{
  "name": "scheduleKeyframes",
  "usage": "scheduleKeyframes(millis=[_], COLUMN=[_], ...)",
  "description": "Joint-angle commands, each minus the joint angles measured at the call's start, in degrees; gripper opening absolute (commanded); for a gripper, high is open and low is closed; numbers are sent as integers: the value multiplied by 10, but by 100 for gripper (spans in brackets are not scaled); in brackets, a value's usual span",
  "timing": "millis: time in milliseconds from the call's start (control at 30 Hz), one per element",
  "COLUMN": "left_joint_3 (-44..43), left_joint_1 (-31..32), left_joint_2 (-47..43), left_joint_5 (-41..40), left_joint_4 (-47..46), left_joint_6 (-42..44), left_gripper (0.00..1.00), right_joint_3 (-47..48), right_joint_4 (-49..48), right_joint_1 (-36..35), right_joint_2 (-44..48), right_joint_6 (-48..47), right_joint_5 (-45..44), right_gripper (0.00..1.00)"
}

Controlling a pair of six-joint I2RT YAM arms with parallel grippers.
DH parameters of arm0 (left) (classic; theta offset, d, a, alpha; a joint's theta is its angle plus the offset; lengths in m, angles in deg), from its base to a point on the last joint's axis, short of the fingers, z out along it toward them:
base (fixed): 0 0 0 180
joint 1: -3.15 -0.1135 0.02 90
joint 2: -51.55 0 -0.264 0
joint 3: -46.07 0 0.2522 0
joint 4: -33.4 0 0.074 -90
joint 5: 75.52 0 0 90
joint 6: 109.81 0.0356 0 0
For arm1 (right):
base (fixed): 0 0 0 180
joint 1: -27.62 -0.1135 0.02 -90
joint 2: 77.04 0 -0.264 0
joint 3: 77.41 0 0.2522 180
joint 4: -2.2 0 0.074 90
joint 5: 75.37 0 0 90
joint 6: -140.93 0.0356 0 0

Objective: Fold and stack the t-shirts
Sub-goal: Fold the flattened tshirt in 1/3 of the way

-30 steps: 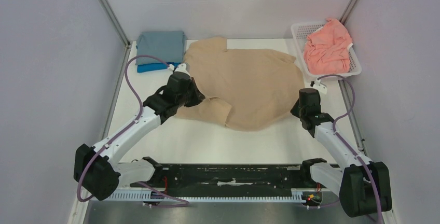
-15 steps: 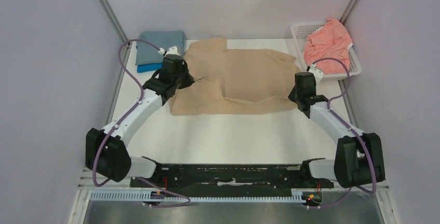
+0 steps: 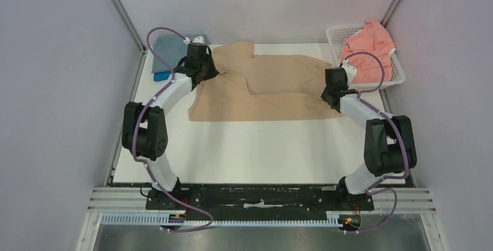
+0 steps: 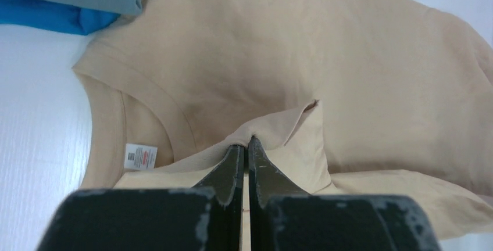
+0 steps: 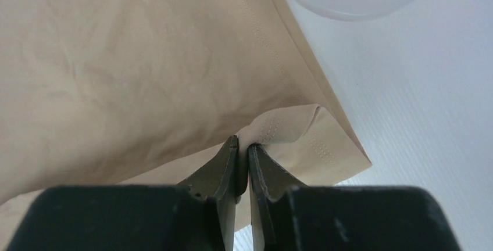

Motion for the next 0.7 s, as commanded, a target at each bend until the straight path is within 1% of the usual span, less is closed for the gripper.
scheduleKeyframes(millis=[0,33,67,100,133,167,200,233,267,300,333,433,467,567,633,667], left_joint_3=[-72,-87,-99,-112,-127,-143,-164,-189,-207,-220,-222,-188,-165,-92,-46,-27], left_joint_1=[-15,-16,-17,-18,-19,-20,-21,-25,-28,-29,-29,-28,-26,-22,-18,-15], left_joint_2=[58,76,91,109,128,142,161,174,183,185,180,138,118,74,65,66], left_joint_5=[-4,-3,-2,0,-20,-45,-65,-63,-54,-43,-32,8,24,94,142,149], left_joint_4=[2,8,14,12,15,24,38,52,72,83,84,62,48,0,-42,-59], left_joint_6=[35,37,35,39,38,36,36,36,36,32,32,19,14,-17,-43,-54], left_gripper=[3,5,10,21,40,53,63,71,75,77,78,80,81,81,82,82], right_joint_3=[32,34,38,44,51,60,66,70,73,70,62,24,14,-25,-30,-19], right_joint_4=[-18,-23,-28,-31,-30,-27,-26,-24,-19,-18,-21,-43,-52,-118,-156,-164], right_joint_1=[6,7,6,7,7,7,7,6,5,4,0,-17,-24,-48,-69,-84], right_joint_2=[-21,-27,-34,-40,-47,-51,-53,-51,-46,-38,-26,18,28,48,30,8], right_joint_6=[-1,-2,-10,-17,-24,-33,-42,-49,-51,-55,-64,-89,-96,-120,-124,-127], right_joint_5=[-32,-34,-34,-39,-45,-47,-47,-46,-47,-46,-45,-43,-33,36,86,88], right_gripper=[16,20,24,28,37,47,58,63,67,74,79,95,98,98,98,98])
